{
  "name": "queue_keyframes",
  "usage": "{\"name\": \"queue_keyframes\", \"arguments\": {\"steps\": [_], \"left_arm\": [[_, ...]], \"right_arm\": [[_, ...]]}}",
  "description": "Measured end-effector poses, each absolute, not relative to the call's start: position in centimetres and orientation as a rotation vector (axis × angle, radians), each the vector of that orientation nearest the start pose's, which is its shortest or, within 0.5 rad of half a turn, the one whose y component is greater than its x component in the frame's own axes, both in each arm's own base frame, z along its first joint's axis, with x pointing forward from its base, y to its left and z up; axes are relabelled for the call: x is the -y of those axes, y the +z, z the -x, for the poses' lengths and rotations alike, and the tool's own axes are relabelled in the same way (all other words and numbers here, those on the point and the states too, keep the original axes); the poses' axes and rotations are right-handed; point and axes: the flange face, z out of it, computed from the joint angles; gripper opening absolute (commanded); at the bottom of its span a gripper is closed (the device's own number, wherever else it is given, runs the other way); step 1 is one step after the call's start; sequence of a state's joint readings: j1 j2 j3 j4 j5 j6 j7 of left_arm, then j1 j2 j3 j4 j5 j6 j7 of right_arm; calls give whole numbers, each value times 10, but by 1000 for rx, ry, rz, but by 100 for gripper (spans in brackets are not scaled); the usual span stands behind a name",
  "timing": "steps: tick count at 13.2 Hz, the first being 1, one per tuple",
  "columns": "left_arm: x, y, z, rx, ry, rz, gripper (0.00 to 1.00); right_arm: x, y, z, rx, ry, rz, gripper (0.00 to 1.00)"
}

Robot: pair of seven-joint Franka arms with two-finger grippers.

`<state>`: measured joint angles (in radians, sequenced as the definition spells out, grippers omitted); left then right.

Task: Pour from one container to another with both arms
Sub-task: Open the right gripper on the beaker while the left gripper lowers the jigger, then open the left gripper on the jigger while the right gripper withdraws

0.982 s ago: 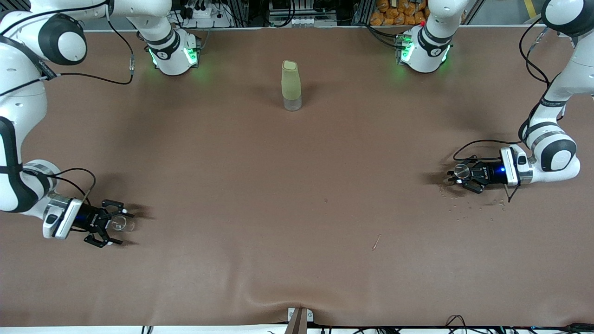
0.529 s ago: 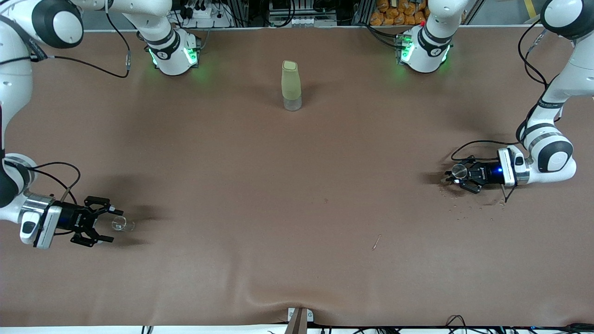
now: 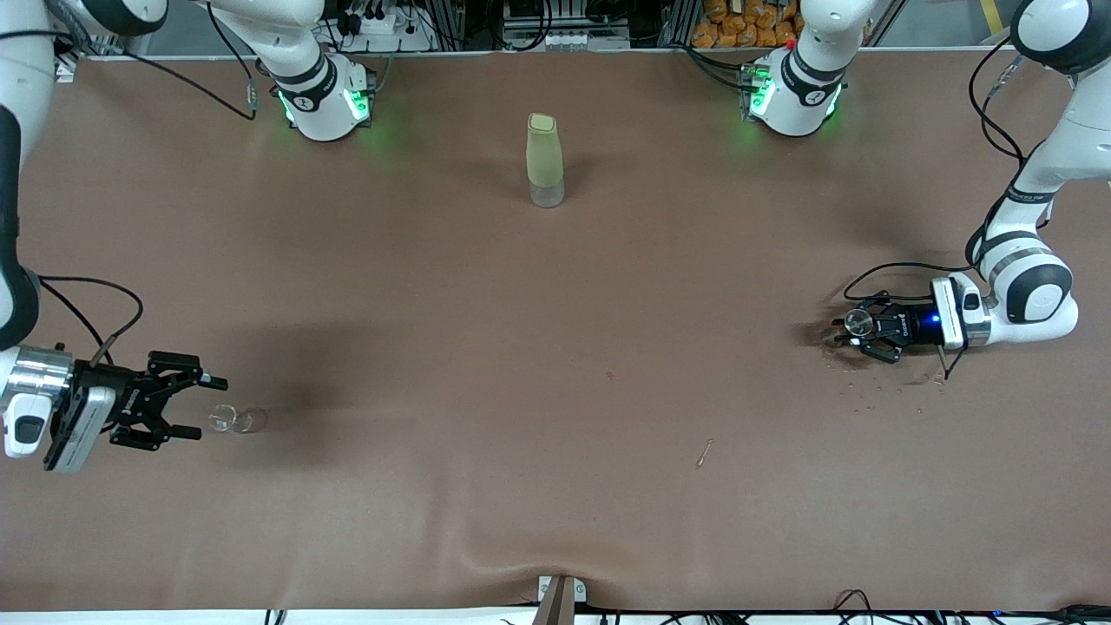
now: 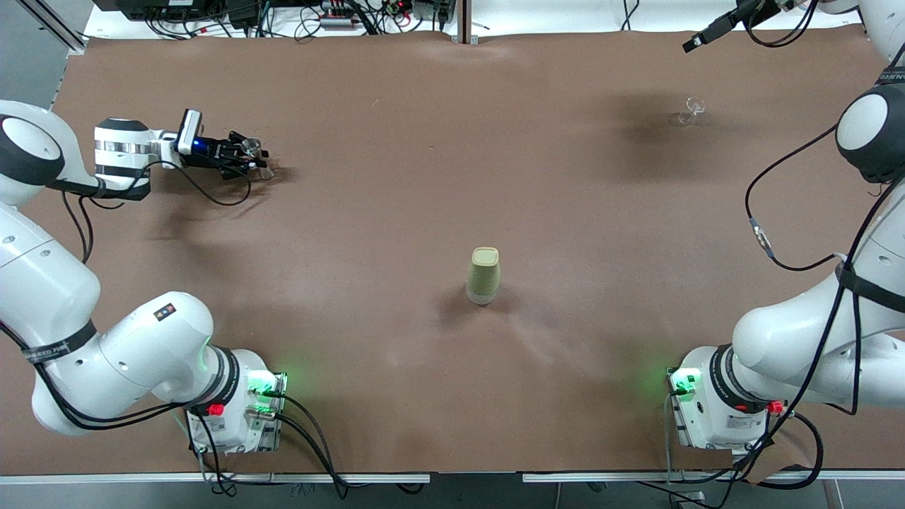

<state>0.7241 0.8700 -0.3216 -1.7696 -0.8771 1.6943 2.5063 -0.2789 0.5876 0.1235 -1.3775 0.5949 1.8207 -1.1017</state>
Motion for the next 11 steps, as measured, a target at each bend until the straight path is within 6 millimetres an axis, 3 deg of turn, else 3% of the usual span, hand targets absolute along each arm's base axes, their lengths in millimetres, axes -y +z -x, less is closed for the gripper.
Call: {"name": "queue_keyframes", "arguments": {"steps": [2,7,11], "left_arm": [[-155,99,-548,1334,1046,-1399,62],[-156,100,-548,1317,1034,-1411,100],[-178,101,-547,1186,948,-1523,100]], "right_arm": [[77,397,-691,878,-255,2458,100],[77,460,-644,815,-135,2674,100],[84,480,-622,707,-9,2803,100]]}}
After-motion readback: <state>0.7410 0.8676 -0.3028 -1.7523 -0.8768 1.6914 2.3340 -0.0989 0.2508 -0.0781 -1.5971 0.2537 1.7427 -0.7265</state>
